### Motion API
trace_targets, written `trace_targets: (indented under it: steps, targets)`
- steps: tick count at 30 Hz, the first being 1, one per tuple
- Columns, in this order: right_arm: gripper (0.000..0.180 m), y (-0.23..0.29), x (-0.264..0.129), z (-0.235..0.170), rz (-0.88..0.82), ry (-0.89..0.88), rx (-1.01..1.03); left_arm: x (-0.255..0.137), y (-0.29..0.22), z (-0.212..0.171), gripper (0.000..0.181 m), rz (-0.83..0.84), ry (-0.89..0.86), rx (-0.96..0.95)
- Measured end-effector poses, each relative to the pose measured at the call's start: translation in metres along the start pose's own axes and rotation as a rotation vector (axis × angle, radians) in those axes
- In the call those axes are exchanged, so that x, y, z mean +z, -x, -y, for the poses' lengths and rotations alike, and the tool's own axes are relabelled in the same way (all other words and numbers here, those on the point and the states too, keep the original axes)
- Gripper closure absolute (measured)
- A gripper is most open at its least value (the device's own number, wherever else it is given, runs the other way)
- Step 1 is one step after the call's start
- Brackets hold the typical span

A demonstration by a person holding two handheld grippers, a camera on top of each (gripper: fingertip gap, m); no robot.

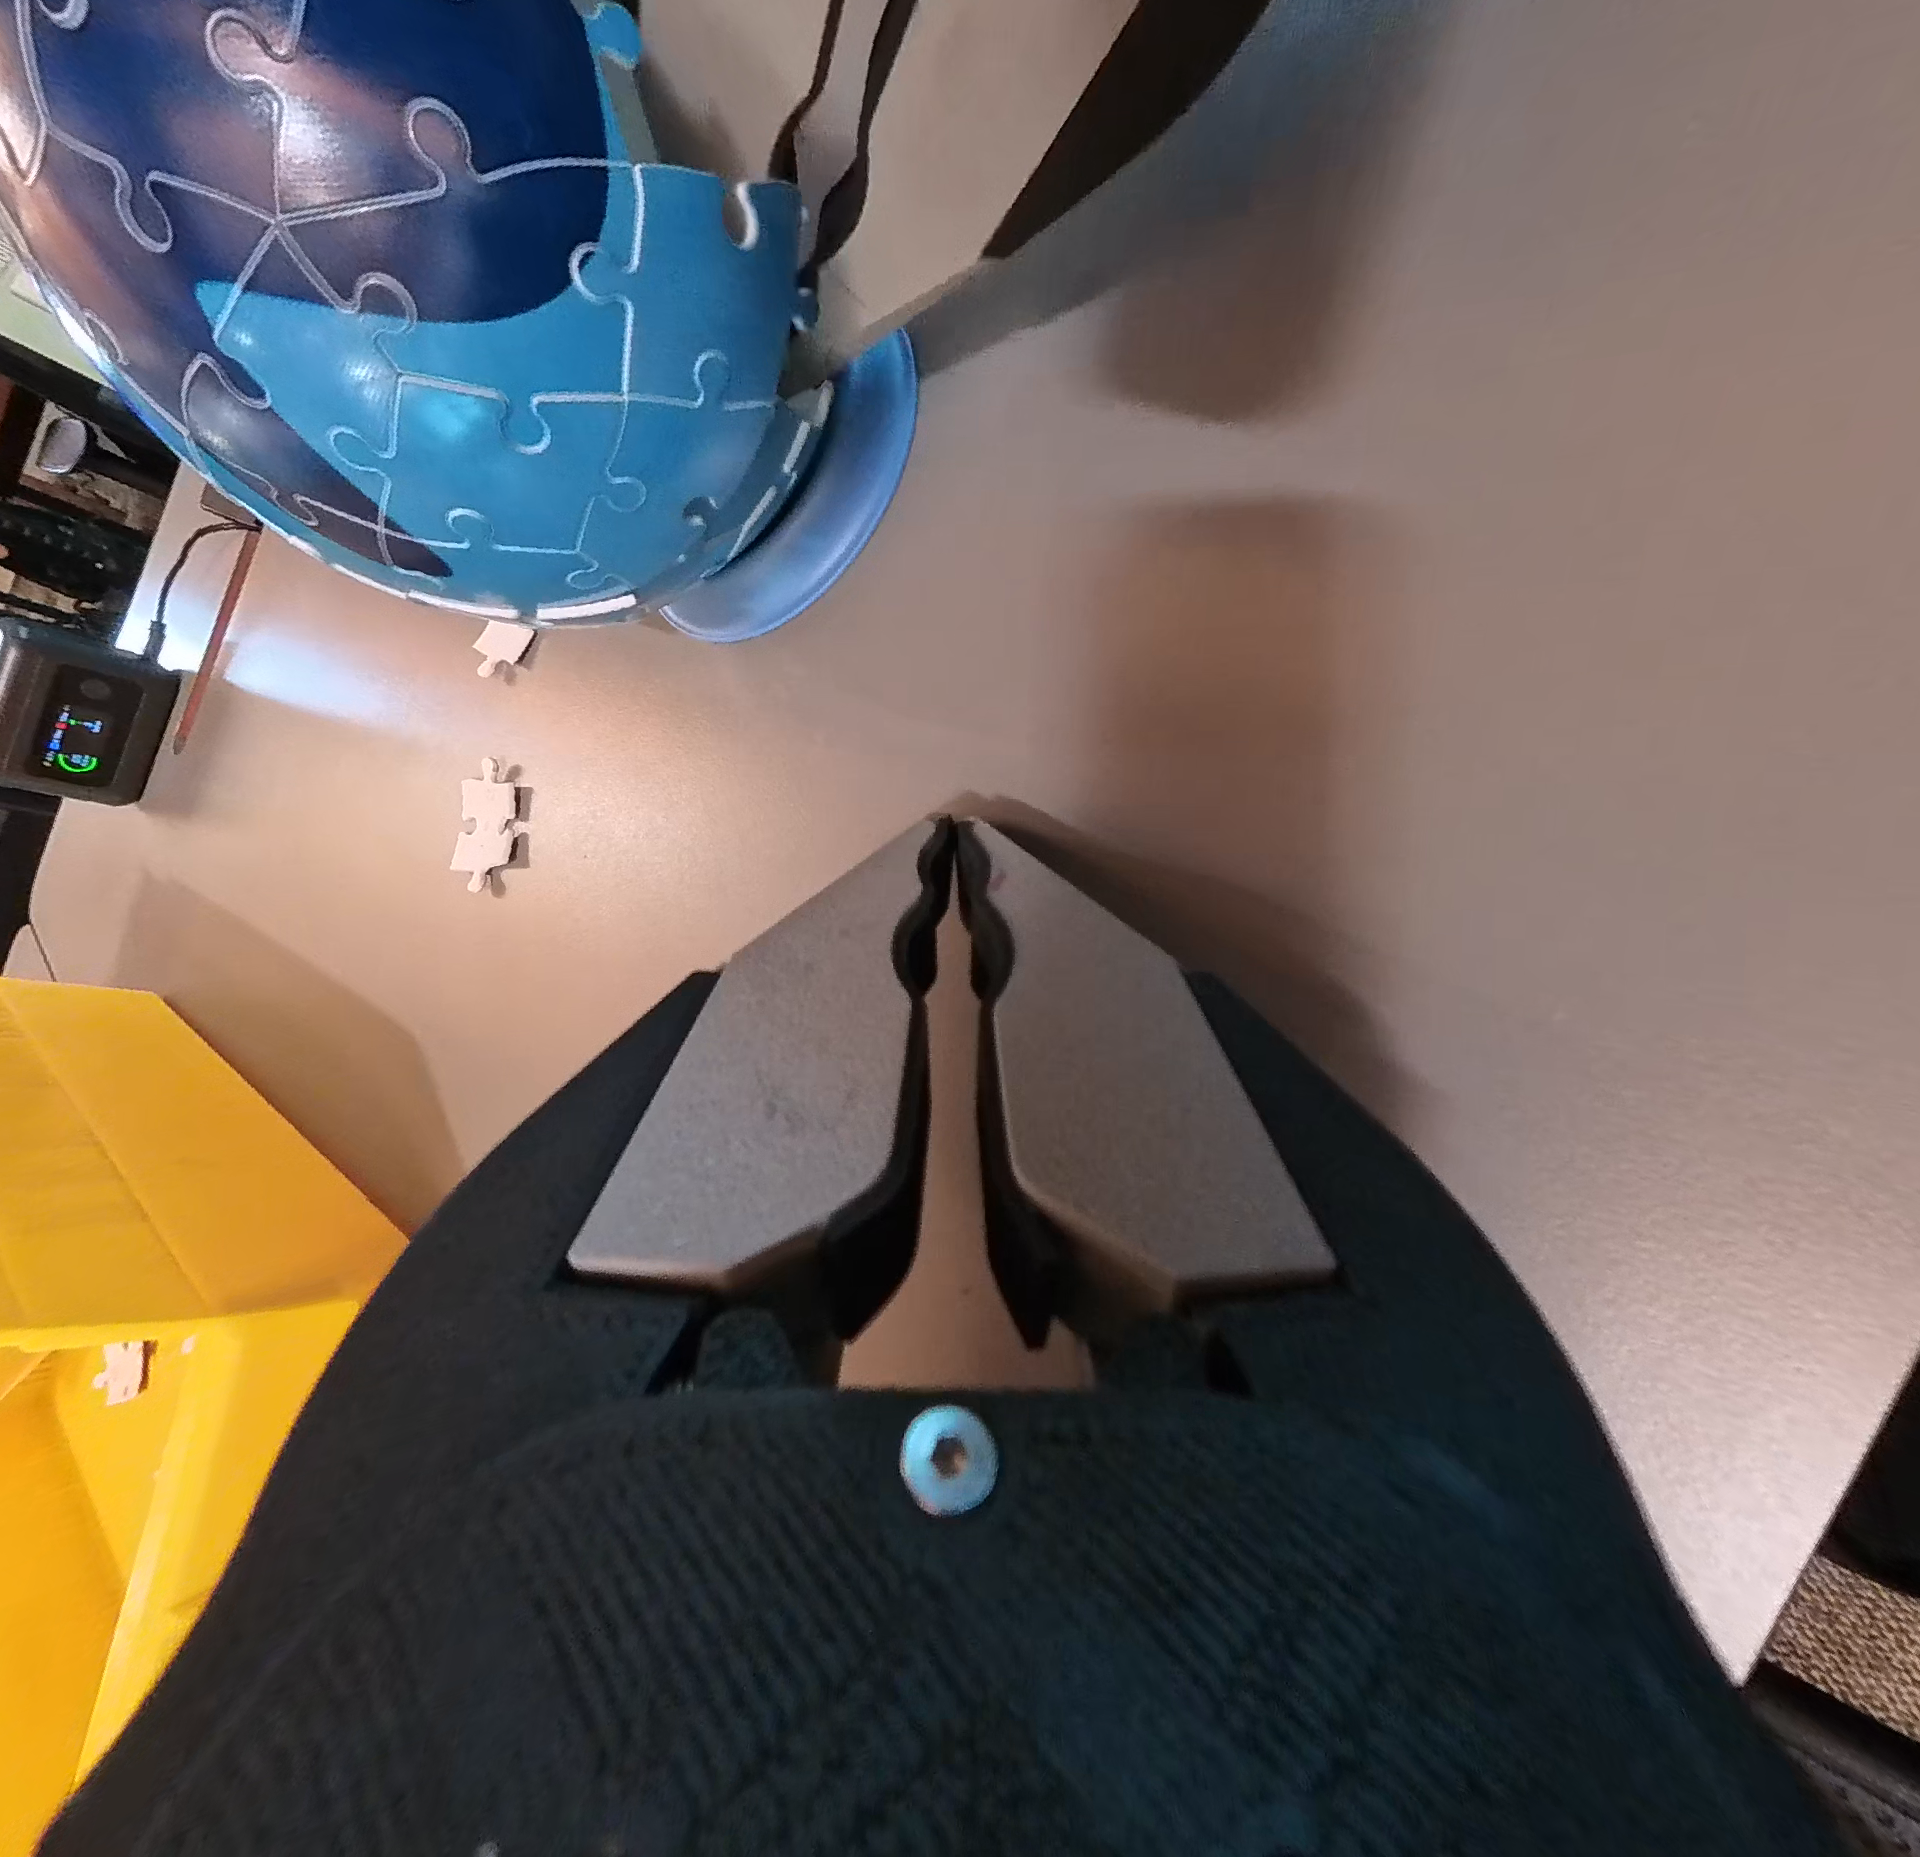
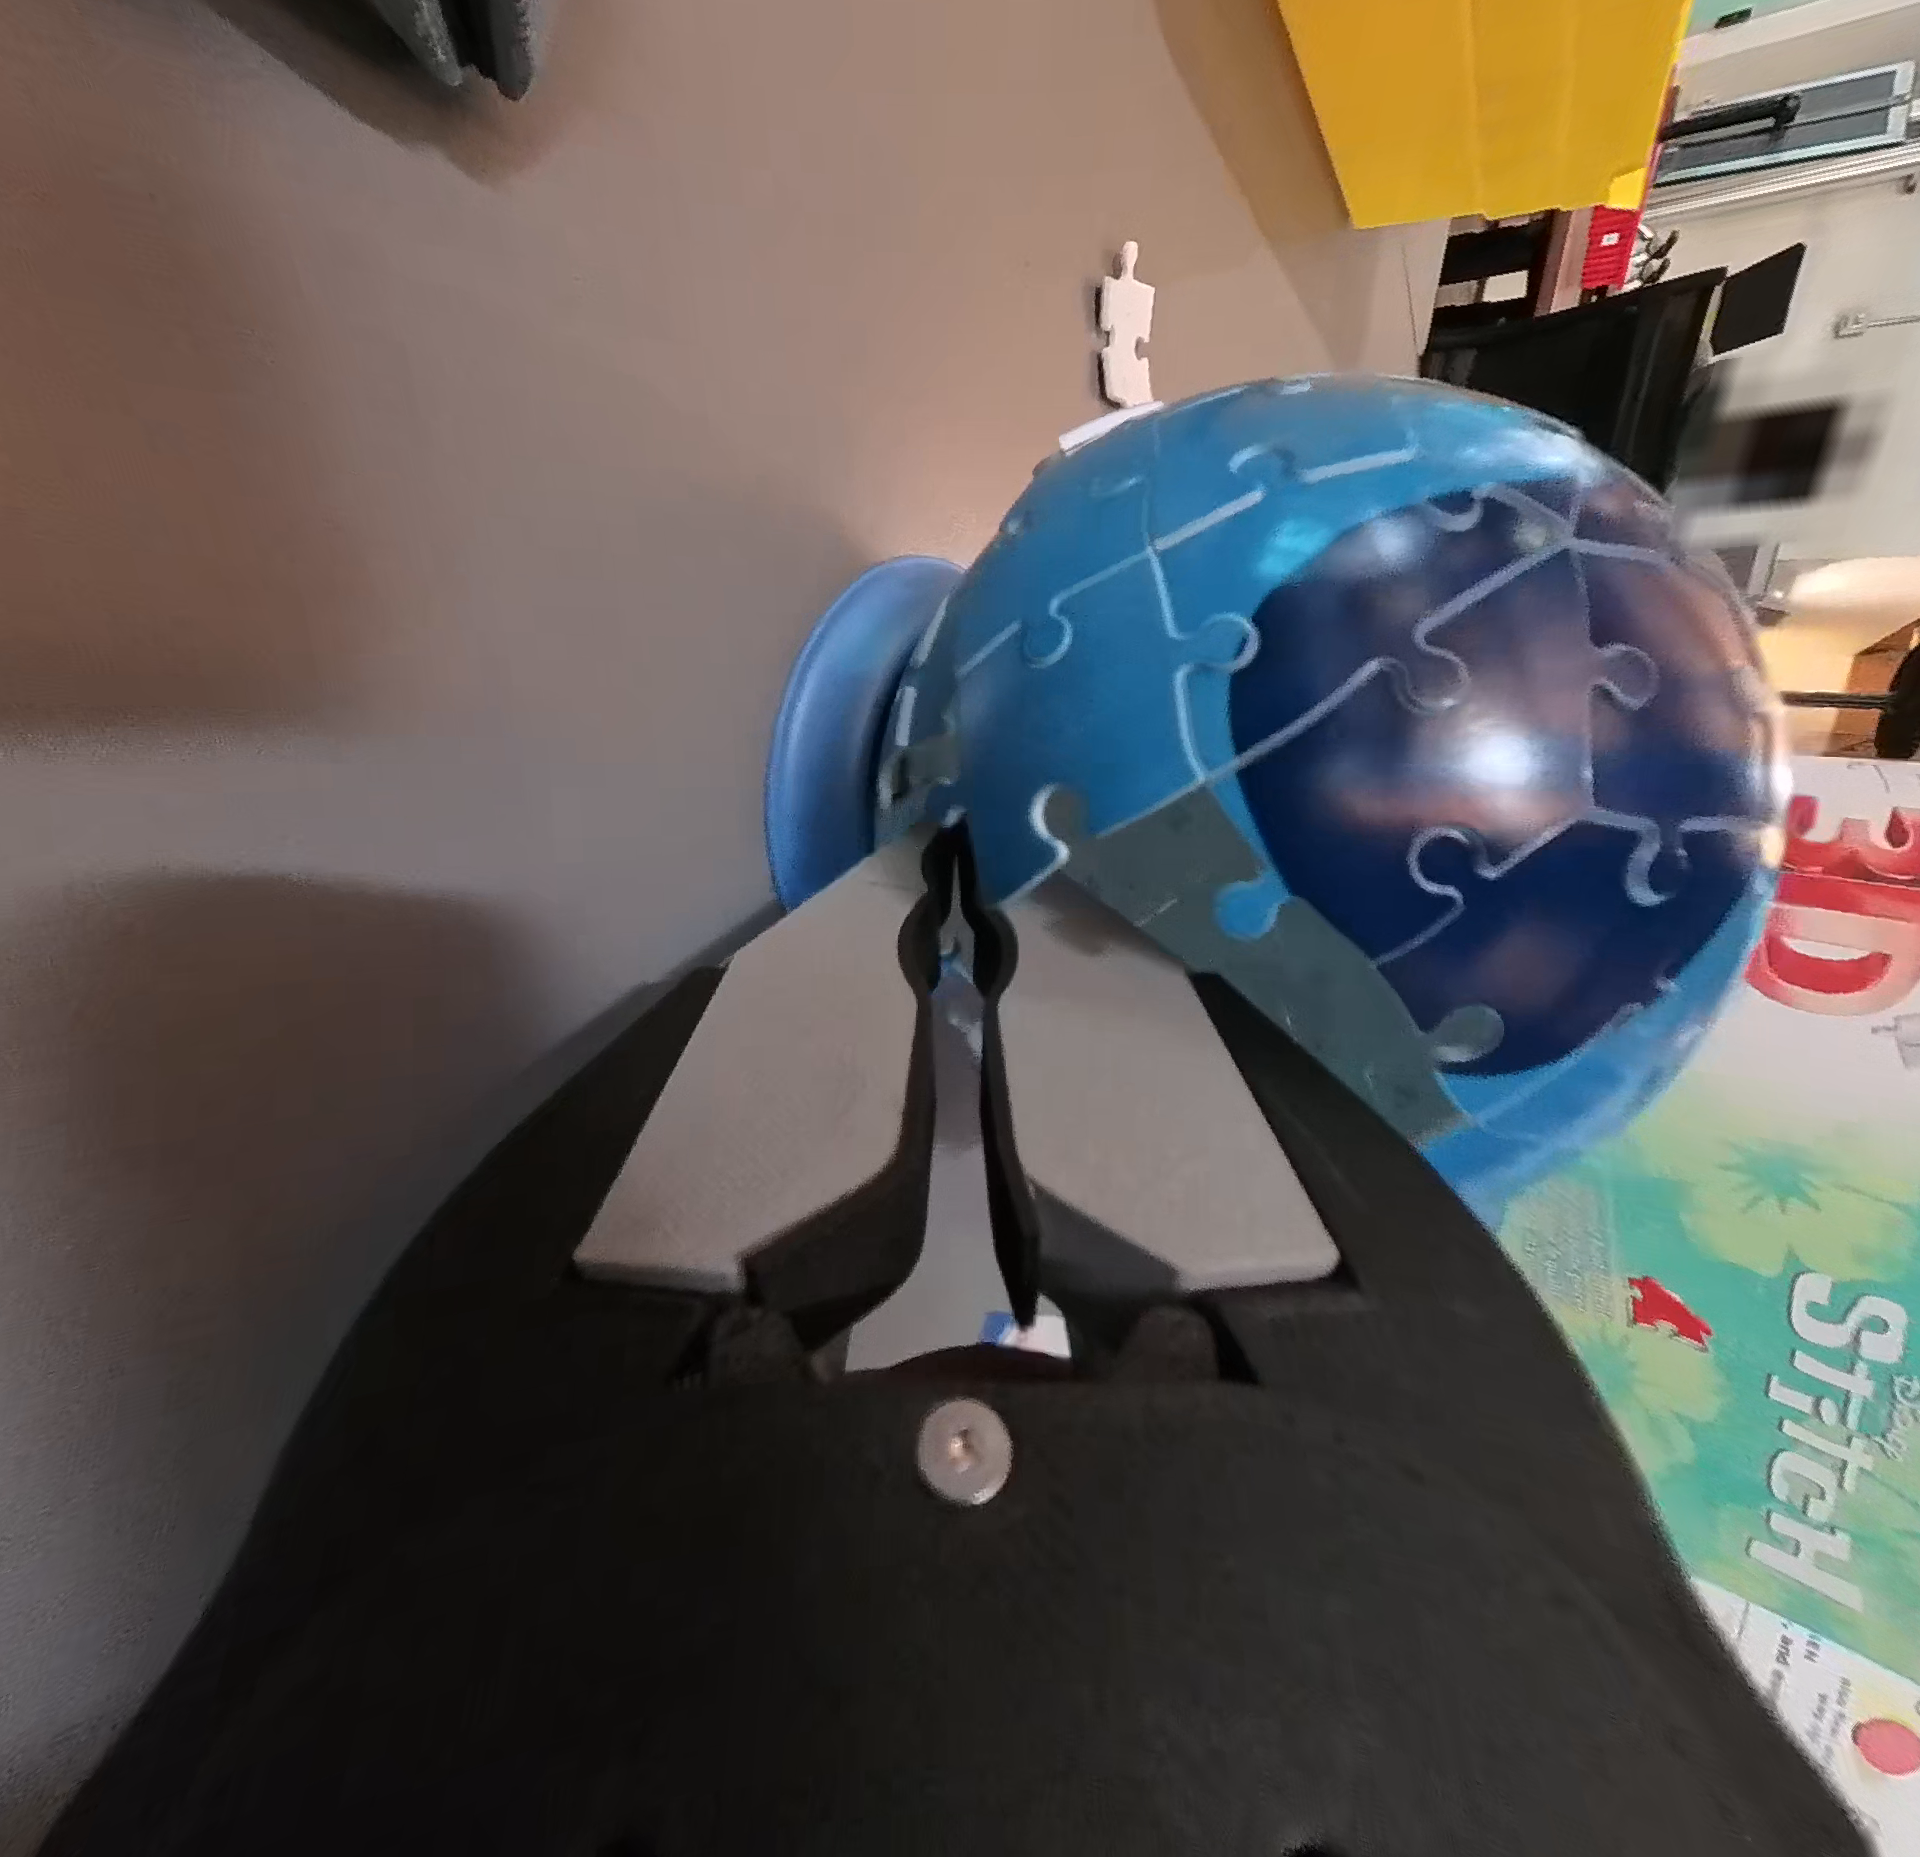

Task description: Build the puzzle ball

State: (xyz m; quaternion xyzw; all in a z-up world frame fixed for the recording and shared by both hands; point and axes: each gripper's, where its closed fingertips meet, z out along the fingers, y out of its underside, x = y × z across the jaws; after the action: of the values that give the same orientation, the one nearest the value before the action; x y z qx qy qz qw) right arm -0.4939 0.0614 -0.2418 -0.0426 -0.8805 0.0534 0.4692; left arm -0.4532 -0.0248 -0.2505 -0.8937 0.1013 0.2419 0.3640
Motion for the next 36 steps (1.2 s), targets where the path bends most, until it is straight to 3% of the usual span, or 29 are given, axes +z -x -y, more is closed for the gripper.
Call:
trace_targets:
  steps: [17, 28, 36]
  targets:
    - [0.180, -0.007, 0.009, -0.016, -0.079, 0.055, -0.042, 0.000, 0.000, 0.000, 0.181, 0.000, -0.006, -0.011]
    - [0.180, 0.002, -0.003, -0.015, -0.012, 0.022, 0.019, 0.001, 0.000, 0.001, 0.181, 0.001, -0.010, -0.017]
    - [0.180, 0.010, -0.031, -0.010, 0.112, -0.277, 0.327, 0.001, 0.000, 0.001, 0.181, -0.011, -0.023, -0.040]
